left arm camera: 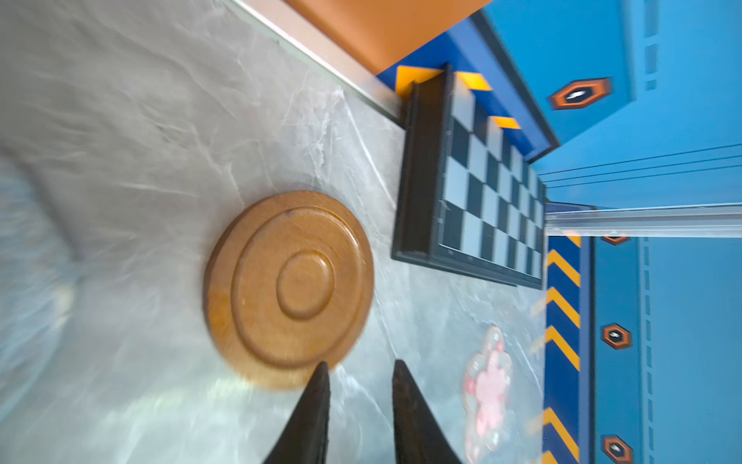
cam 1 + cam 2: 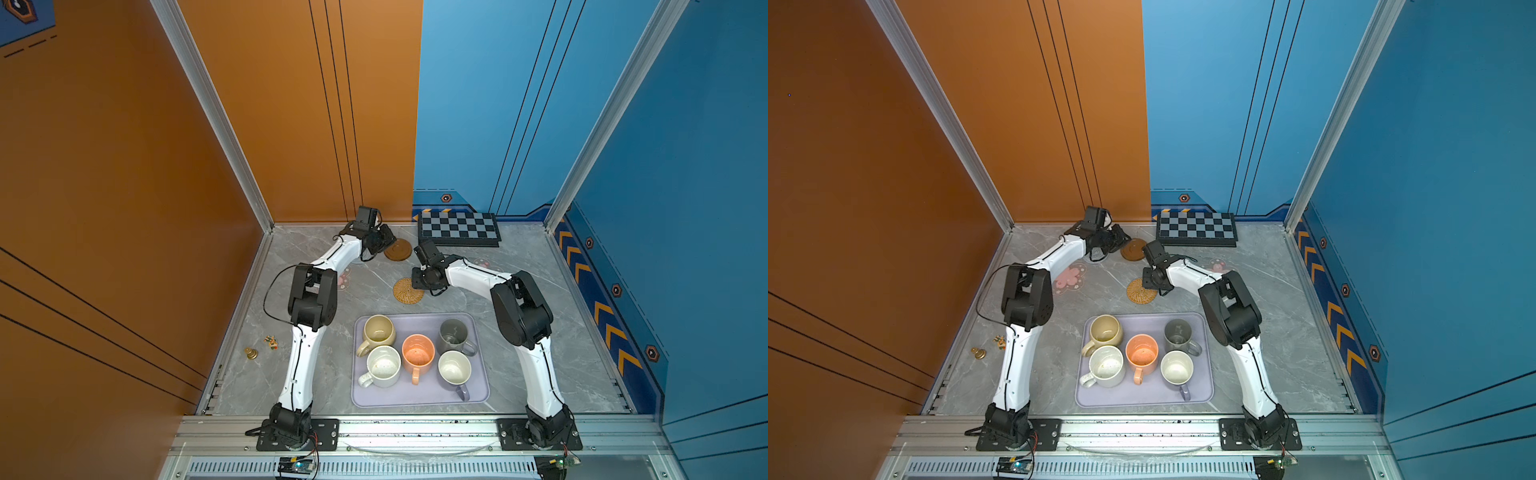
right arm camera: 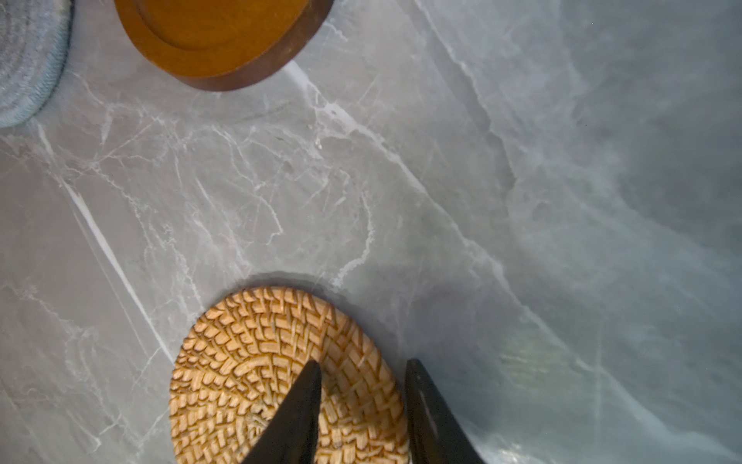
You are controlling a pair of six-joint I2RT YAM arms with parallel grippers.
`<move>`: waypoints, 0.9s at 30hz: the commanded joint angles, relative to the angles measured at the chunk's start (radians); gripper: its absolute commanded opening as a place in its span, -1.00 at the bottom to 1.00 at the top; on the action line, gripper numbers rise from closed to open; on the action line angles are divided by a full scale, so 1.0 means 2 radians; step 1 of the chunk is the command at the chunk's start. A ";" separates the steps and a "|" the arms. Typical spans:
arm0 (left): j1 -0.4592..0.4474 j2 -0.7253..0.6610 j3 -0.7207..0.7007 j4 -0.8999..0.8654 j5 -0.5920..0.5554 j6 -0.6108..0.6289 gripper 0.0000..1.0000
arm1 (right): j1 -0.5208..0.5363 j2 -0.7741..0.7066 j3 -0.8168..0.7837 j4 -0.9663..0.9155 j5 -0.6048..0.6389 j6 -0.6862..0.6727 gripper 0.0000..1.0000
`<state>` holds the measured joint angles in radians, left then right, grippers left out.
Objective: Place cups on coasters
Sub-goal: Move the coaster to the top-center of the table.
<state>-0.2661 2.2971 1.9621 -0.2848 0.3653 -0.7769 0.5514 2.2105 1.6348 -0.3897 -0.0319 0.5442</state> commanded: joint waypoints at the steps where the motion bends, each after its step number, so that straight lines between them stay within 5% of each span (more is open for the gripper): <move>1: 0.017 -0.088 -0.067 0.007 0.036 0.053 -0.43 | -0.003 -0.031 -0.013 -0.002 -0.013 0.004 -0.21; 11: 0.037 -0.264 -0.292 -0.026 -0.005 0.105 -0.43 | 0.000 -0.087 -0.073 -0.002 -0.006 -0.003 -0.17; 27: 0.030 -0.336 -0.323 -0.102 0.000 0.138 -0.41 | 0.021 -0.043 -0.056 -0.032 0.017 -0.008 -0.15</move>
<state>-0.1940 1.6356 1.3197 -0.4240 0.3599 -0.5472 0.5930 2.1204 1.5139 -0.4091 -0.0319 0.5396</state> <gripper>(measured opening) 0.292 0.420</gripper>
